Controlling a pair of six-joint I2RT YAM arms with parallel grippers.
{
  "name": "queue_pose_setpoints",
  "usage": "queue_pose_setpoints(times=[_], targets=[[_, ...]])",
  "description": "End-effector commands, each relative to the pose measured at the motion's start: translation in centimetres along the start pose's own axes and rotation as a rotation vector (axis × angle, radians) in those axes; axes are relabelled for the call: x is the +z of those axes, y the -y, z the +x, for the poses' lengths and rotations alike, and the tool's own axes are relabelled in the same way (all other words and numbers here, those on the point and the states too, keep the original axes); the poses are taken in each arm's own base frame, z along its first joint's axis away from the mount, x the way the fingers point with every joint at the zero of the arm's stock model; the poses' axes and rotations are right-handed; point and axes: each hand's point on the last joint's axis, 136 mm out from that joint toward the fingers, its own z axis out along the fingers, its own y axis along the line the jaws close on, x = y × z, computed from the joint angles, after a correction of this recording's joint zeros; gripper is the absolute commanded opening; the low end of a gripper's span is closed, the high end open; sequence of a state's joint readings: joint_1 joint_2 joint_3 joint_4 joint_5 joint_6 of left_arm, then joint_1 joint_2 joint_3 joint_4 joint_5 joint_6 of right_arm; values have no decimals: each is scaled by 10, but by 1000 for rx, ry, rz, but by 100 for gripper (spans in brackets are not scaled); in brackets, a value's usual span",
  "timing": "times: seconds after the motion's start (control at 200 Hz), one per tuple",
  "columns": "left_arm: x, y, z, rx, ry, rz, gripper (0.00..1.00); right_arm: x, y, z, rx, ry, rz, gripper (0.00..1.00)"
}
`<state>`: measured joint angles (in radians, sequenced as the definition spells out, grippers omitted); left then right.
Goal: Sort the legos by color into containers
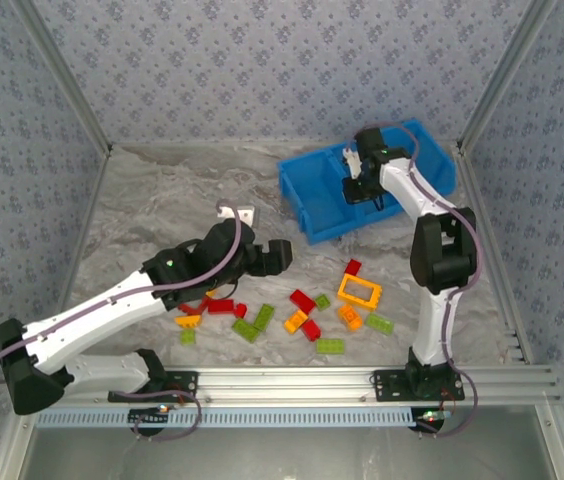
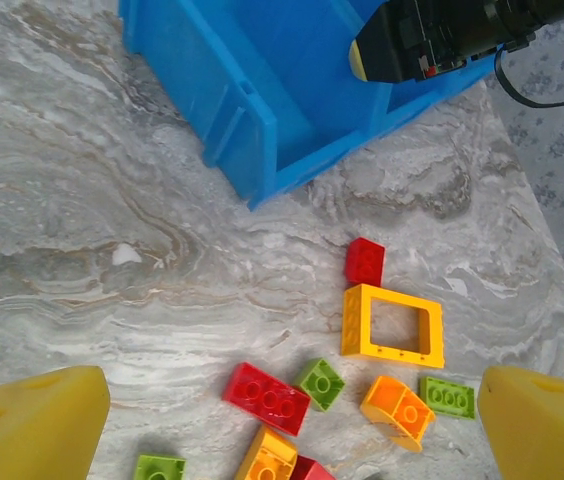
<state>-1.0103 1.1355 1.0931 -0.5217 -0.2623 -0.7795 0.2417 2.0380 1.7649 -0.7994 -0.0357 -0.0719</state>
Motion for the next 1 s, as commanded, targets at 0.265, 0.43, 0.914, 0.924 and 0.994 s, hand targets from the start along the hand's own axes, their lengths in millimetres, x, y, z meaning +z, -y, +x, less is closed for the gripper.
queue_pose_setpoints(times=[0.265,0.43,0.914,0.924,0.994], targets=[[-33,-37,-6,-13,81,-110,95,8,-101,-46,178,38,-51,0],[-40,-46,-4,-21,87,-129,95,9,-131,-56,349,57,-33,0],[-50,-68,7,-45,97,-167,95,5,-196,-58,534,111,26,0],[-49,-68,7,-46,97,-168,95,5,-196,-57,538,113,28,0],[-50,-69,8,-42,96,-173,95,2,-200,-57,567,126,35,0]])
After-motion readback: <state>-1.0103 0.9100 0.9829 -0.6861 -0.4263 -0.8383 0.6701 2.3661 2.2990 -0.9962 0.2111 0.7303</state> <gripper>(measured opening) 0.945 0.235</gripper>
